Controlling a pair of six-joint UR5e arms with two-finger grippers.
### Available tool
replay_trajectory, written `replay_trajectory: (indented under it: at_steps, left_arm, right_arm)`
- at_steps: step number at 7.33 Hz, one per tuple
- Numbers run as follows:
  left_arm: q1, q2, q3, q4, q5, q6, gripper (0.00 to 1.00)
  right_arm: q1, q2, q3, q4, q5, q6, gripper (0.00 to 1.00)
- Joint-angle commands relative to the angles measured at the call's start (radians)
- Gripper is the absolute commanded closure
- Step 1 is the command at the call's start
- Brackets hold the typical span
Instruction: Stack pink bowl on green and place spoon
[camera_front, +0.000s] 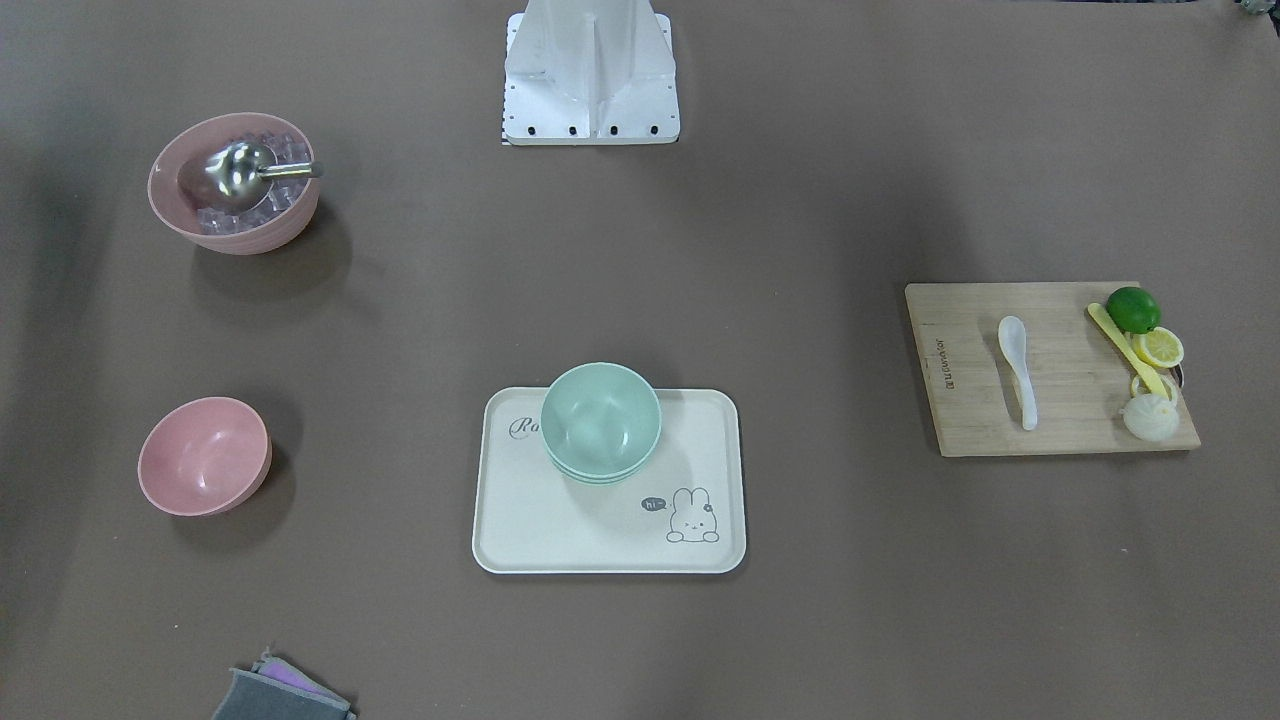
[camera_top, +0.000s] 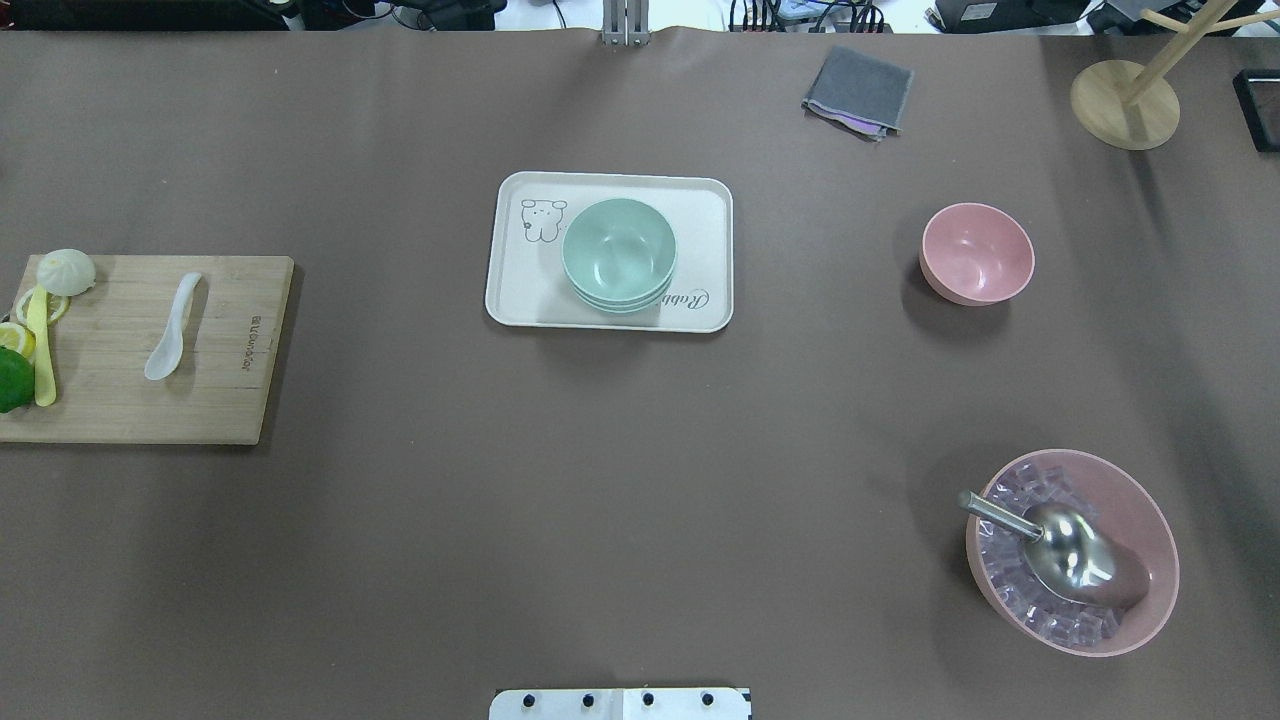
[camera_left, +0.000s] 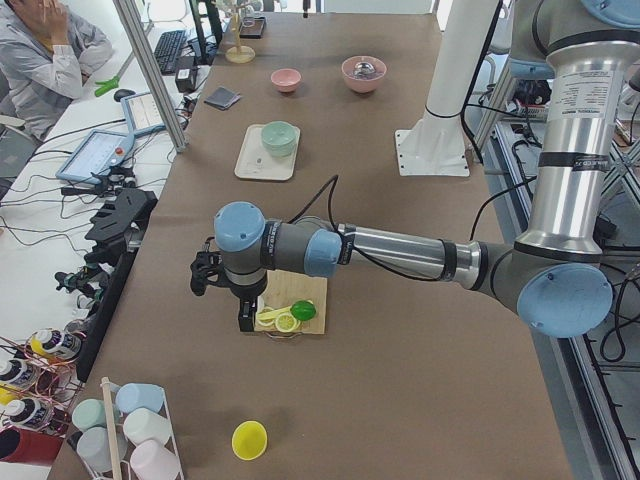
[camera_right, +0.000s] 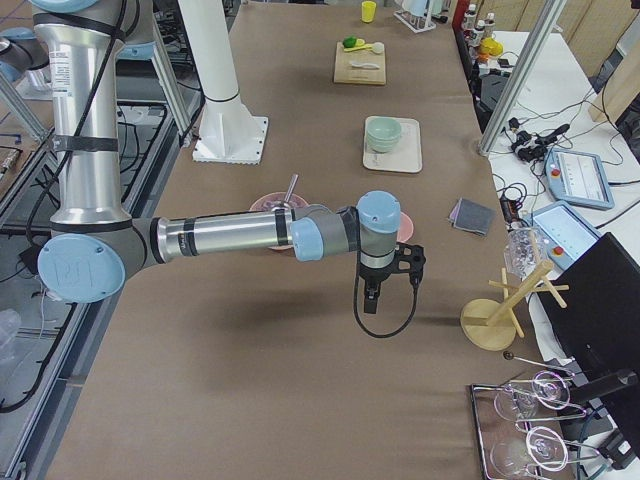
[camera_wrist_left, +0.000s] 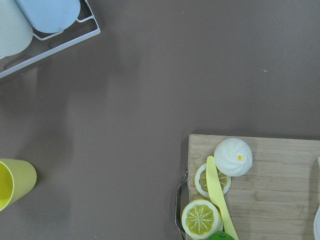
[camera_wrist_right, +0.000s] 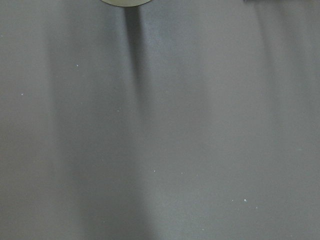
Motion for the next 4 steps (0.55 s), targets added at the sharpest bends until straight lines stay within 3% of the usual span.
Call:
replay_trajectory:
  at_steps: [1,4]
  left_arm:
    - [0.000,0.006,-0.007,0.000,0.000,0.000,0.02]
    - [-0.011,0.019,-0.028,0.000,0.005,0.000,0.02]
  right_arm:
    - [0.000,0.001,0.002,0.000,0.003,0.000,0.00]
    - [0.000,-0.002,0.004,0.002,0.002,0.000,0.00]
